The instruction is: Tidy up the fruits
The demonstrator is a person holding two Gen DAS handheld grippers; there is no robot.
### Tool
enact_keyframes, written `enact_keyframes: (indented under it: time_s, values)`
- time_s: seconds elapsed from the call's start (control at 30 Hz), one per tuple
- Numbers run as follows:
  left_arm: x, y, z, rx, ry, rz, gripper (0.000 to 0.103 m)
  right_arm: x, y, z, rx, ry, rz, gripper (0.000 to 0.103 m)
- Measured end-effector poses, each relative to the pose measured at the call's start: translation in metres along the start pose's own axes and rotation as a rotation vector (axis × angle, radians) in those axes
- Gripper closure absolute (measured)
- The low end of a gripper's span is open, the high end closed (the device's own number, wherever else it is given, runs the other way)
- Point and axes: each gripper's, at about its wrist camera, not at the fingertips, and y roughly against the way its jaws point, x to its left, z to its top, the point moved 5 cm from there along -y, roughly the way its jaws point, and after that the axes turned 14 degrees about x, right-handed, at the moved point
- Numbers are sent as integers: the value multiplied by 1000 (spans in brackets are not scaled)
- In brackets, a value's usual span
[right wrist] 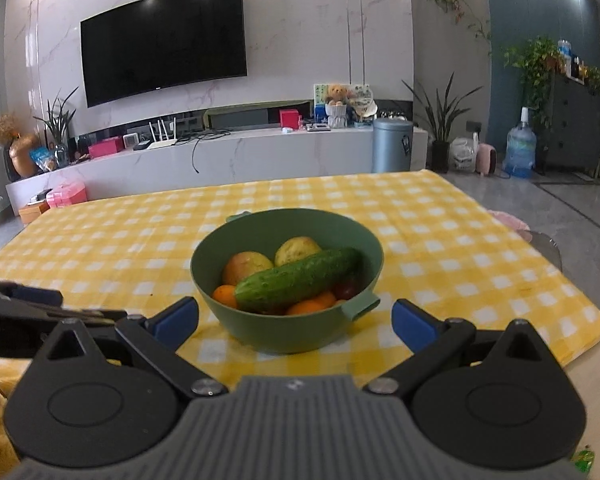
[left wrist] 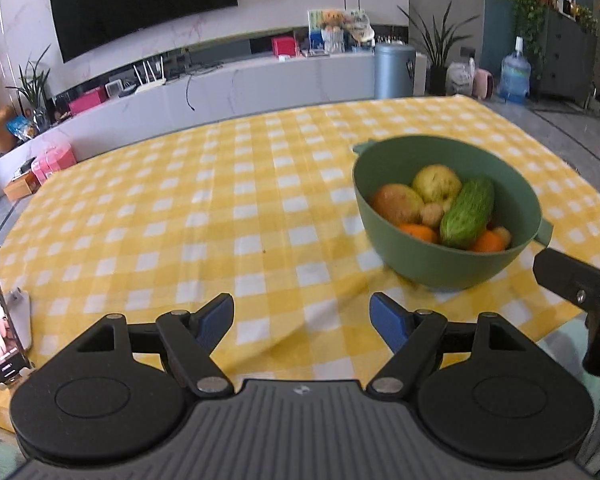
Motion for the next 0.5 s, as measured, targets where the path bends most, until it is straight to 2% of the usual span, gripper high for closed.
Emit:
enact_keyframes:
  time_s: [0.13,0.5]
  values:
    - [-2,-5,0,17,-5,0,12,-1,-9,-2,29,-1,5,4]
    - [0,-3,-3,29,-10,-4,12,5,-4,-5,6,25,3,4]
